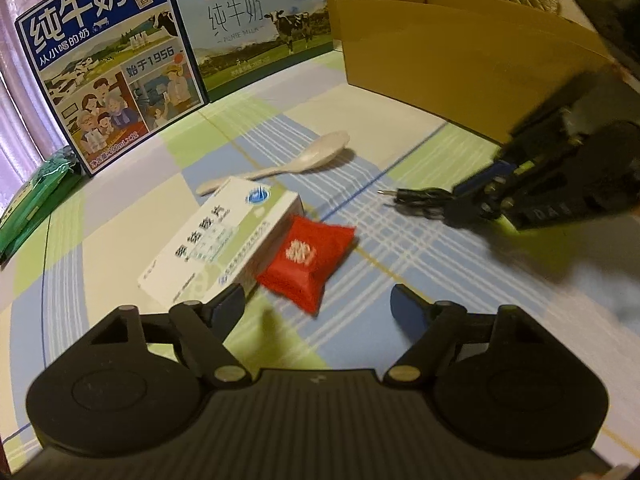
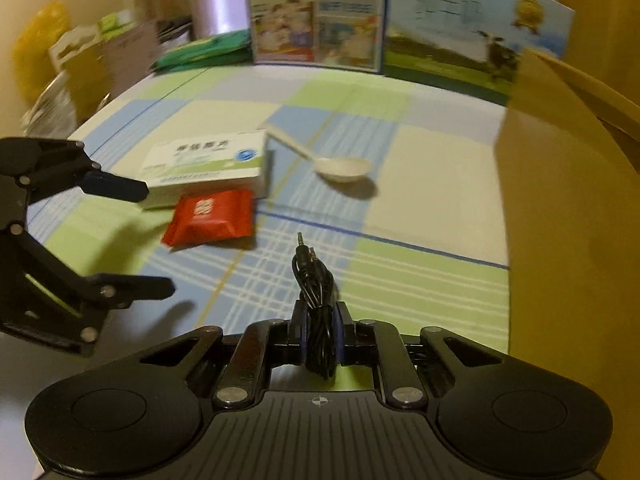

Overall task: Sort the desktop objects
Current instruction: 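Grasp the black cable with the right tool while the left tool grasps the red candy packet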

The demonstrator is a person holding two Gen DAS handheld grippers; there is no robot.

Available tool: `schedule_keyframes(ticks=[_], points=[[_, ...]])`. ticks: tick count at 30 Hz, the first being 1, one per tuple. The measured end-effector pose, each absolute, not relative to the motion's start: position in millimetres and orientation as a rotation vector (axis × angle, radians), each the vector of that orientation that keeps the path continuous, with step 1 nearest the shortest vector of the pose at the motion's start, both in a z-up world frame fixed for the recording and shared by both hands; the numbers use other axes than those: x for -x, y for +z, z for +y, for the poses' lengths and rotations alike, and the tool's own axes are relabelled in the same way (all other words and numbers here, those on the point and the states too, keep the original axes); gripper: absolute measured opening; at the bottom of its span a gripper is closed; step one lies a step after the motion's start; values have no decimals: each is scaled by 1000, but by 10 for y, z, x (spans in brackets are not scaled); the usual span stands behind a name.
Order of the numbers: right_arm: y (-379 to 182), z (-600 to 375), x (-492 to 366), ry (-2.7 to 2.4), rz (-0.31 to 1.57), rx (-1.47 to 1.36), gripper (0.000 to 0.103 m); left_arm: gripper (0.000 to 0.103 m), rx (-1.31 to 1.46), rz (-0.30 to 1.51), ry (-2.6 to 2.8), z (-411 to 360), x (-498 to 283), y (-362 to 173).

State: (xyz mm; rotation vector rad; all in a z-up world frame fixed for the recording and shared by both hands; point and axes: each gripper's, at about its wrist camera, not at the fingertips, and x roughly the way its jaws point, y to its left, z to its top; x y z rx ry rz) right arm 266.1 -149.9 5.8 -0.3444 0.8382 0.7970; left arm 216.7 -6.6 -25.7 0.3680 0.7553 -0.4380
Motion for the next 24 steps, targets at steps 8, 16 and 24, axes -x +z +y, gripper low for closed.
schedule_keyframes(ticks=[8,16,24], points=[[24,-1675,-2669,808,833,236,10,71,-381,775,-483,-244,-2456,-390],[-4,-1769,-2640,822,818,185,10,66,-302,793,-484,-218,-2591,-419],[-32,-1771,-2601,848,778,211,11,27,-323,819,-506,-275,-2493,-356]])
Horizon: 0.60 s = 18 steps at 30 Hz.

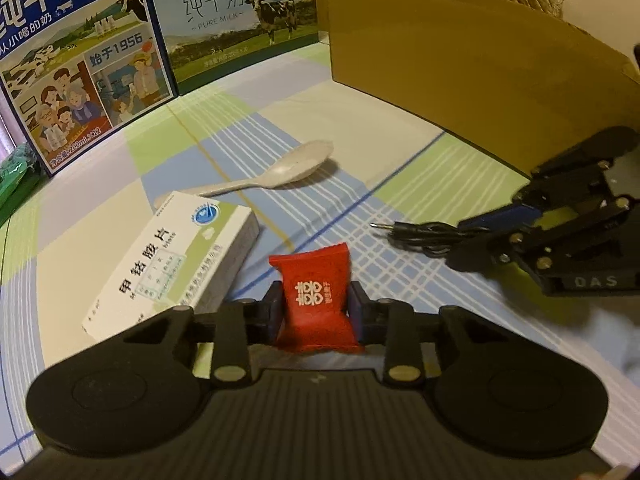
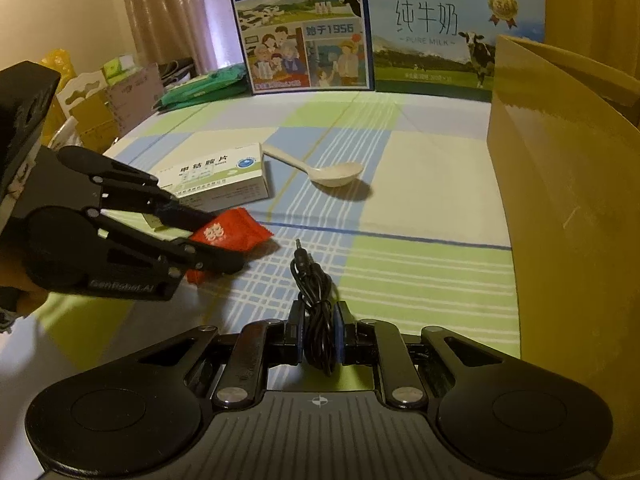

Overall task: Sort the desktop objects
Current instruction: 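Grasp the black cable with the right tool while the left tool grasps the red candy packet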

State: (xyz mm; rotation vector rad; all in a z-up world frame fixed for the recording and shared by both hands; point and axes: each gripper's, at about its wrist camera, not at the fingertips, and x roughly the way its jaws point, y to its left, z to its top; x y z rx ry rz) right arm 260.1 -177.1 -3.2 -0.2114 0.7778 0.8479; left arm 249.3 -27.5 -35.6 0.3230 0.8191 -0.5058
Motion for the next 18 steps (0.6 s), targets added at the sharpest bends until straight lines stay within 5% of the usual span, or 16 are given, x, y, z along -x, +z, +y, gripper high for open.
schedule_keyframes(ticks=[18], points=[[129,-2299,-1761,787,855,160,11,26,-213,919,-413,-407,-1282,-147]])
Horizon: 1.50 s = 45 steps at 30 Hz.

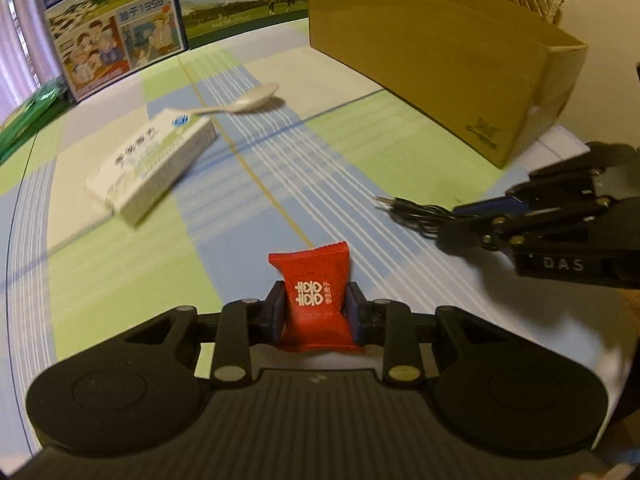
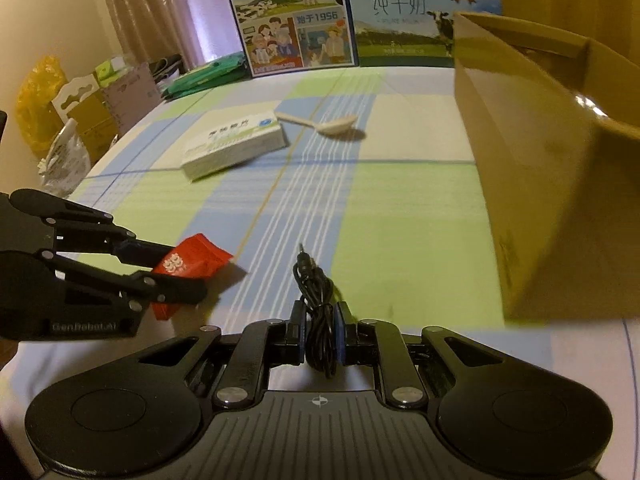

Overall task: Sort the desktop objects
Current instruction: 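Grasp the black cable with the right tool while the left tool grasps the red candy packet, then lift the black cable and red packet with both tools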

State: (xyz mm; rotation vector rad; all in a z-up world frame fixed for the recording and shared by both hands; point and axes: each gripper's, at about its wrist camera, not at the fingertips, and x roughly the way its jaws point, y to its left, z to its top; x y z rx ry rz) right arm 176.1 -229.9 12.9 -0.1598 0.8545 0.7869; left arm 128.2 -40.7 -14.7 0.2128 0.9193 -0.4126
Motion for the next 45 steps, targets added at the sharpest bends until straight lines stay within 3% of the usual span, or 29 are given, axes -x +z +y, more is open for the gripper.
schedule_keyframes(ticks=[4,7,10,21,26,31,35,45], points=[[140,-2473,-1520,781,832,176,13,26,-151,915,-391,-376,-969,-152],[102,-2483,-1468,773,827,201,30,26,-149,904,-369,-372,-813,-202],[77,-2434,-1453,787,792,229,36,27,-125,891,-352,-341,-748,-205],[-41,-2324,-1488,841,739,252,36,41,-95,870,-309,-311,-719,-215],[-33,-2305,-1470,859,735,261,36,42,-107,874,-311,-341,-734,-235],[-34,-2287,-1465,863,734,267,34,41,-128,871,-303,-388,-732,-242],[-38,-2280,-1453,862,729,283,34,27,-129,864,-290,-396,-745,-237],[-43,-2260,-1442,851,729,298,32,23,-111,860,-303,-396,-751,-213]])
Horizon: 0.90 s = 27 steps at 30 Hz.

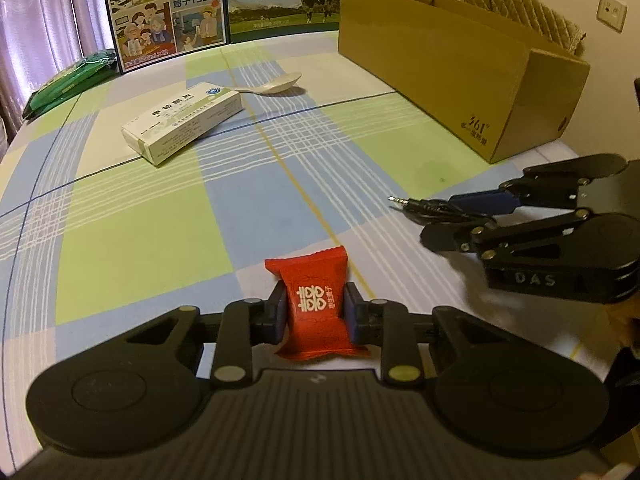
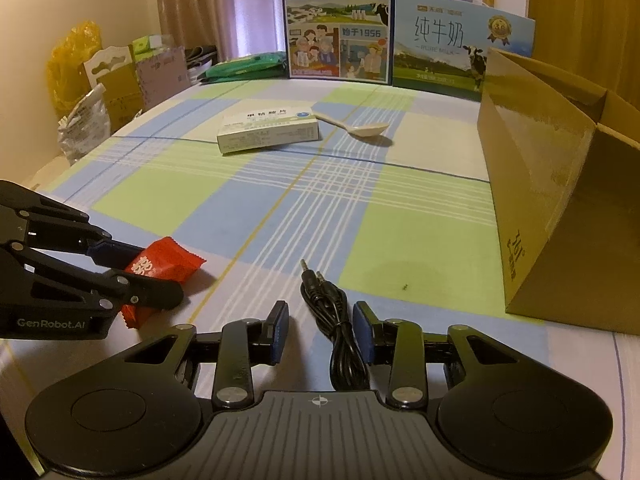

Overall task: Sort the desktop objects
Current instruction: 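Lift the black cable and red packet with both tools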

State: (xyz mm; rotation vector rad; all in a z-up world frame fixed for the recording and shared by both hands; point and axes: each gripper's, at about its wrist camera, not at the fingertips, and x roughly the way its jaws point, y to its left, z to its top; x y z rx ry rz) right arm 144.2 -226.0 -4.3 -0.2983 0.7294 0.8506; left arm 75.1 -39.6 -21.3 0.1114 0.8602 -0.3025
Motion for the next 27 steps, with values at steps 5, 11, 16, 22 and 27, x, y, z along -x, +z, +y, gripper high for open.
schedule_keyframes(ticks=[5,11,16,22,27], points=[[-35,-2243,-1429,835,722,323,14,23,-110,851,-313,-427,-754,-195],[-10,-2249,-1433,820,707,295,13,23,-110,841,-318,-444,-761,-168],[48,-2281,-1457,815,699,258,13,23,-112,837,-321,-458,-761,-150],[103,-2338,-1428,806,697,242,13,23,-120,833,-328,-507,-736,-115],[193,-2391,-1367,796,675,227,13,23,-141,820,-340,-575,-674,-61]])
